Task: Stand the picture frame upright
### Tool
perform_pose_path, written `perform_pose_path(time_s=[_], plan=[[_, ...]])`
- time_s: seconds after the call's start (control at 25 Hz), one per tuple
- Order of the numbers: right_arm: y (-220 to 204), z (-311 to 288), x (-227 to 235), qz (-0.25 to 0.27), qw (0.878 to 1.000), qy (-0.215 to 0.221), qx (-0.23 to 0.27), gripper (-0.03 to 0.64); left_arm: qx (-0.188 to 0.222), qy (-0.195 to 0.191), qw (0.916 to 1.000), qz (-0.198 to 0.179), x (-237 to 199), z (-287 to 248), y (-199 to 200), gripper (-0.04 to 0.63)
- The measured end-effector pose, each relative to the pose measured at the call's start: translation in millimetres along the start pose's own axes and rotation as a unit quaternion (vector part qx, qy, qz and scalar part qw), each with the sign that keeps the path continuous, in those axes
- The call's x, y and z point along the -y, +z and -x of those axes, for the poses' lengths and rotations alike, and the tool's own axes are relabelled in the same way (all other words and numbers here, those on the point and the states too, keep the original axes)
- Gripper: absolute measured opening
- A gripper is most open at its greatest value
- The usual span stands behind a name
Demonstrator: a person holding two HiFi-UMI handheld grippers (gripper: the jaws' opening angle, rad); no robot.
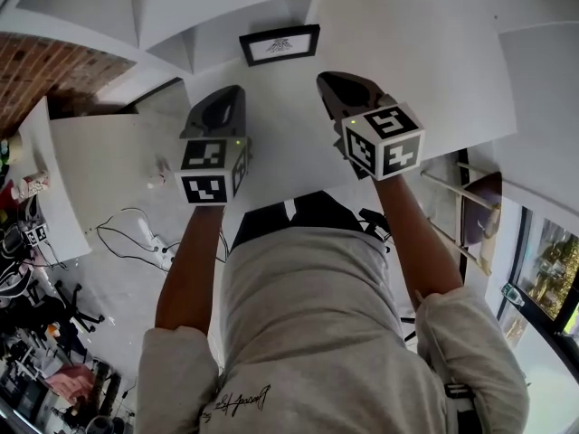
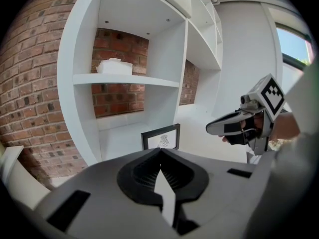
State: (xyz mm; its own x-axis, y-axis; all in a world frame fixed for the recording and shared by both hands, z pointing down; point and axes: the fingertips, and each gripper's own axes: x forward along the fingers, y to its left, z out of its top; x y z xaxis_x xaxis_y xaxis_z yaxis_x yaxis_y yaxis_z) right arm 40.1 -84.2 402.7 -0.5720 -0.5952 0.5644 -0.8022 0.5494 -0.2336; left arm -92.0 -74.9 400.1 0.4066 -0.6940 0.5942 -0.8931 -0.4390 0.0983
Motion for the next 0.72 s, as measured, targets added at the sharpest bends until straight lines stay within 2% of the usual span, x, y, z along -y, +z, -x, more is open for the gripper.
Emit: perform_pose_path(time_s=[0.48, 0.72], plan=[[14.1, 24.7, -33.1, -0.006, 1.0, 0.022, 0.003, 0.03, 0.034, -0.008, 0.9989, 0.031, 15.7, 33.5, 21.4, 0.017], [13.8, 35.9, -43.5, -0.002, 1.0, 0.026, 0.004, 0.029, 0.042, -0.01, 0.9982, 0.041, 21.6, 49.8, 20.2, 0.015]])
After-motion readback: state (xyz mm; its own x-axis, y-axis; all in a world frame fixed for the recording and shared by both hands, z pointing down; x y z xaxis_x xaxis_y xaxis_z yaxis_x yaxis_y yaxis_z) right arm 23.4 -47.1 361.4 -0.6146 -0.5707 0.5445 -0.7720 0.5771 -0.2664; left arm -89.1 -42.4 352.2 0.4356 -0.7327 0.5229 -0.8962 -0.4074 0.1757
